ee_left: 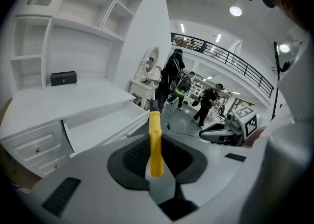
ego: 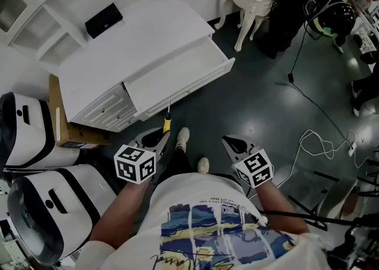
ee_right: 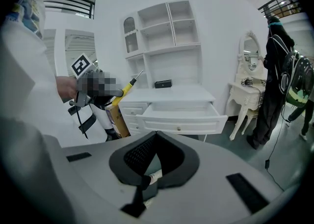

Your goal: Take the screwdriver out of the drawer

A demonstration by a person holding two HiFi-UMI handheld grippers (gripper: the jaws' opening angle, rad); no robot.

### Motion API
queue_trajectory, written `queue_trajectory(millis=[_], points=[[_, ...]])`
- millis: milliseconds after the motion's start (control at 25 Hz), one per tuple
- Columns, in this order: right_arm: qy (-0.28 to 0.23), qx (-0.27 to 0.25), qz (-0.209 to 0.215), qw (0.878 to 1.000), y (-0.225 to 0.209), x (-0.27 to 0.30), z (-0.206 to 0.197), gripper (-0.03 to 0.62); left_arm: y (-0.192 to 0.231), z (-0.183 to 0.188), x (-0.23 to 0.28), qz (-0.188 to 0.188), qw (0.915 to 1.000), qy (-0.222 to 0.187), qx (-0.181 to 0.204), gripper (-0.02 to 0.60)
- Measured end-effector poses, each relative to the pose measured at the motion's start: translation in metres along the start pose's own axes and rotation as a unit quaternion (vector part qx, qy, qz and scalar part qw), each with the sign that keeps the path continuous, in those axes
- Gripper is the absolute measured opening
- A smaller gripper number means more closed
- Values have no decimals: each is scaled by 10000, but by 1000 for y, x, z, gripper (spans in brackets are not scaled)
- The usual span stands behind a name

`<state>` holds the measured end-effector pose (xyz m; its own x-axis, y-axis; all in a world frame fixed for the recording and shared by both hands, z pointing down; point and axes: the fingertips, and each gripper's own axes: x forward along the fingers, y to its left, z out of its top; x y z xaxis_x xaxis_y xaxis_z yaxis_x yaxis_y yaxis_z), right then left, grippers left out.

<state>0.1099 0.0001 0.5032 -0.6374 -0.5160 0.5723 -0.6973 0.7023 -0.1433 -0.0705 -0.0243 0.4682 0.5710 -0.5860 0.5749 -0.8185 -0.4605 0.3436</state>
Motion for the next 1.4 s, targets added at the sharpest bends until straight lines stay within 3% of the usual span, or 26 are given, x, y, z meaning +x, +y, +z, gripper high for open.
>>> queue_trajectory(millis=[1400], points=[[35,93,86,9999,-20,1,-10,25,-13,3,28,-35,9998,204,69,78]])
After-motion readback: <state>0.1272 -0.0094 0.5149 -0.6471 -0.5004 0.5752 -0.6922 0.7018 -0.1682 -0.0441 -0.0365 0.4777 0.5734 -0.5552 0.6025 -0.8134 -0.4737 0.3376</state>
